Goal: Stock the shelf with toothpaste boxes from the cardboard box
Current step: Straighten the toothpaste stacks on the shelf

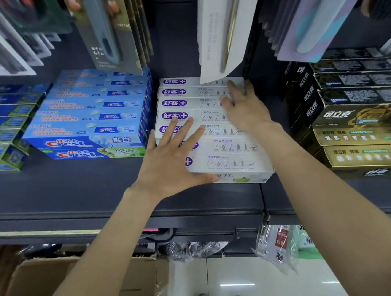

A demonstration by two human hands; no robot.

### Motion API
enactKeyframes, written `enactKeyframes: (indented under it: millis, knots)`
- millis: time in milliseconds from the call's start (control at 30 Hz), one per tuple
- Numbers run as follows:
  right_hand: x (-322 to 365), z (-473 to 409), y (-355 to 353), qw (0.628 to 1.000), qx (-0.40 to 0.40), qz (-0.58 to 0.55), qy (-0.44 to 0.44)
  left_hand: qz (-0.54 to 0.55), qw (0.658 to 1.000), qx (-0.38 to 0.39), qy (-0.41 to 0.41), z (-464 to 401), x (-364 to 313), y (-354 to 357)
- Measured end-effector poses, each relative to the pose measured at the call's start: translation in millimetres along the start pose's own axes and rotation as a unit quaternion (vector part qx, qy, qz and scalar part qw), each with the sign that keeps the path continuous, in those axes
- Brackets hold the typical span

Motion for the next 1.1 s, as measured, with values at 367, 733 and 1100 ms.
enactKeyframes:
  millis: [367,733,1100]
  knots:
    - [-30.5,69.5,-17.8,0.982,-0.017,-0.189,-0.016,0.034,0.999,0.013,-0.008,-0.2,0.0,-3.4]
    - [-13.6,112.7,15.9,0.961,-0.030,-0.275,0.005,0.026,0.999,0.018,0.021,-0.4,8.8,-9.3]
    - [-20.8,106.2,1.4,0.951,-0.012,-0.308,-0.004,0.020,0.999,0.021,0.015,-1.0,12.4,-7.6]
Point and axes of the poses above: each hand's wrist, its own z-axis away from the middle knuckle, its own y-axis out of the palm, x = y × z, the point moved 5 cm from there along -z, towards the middle knuckle, and after that the axes turned 12 degrees about z, right-handed, at the moved point
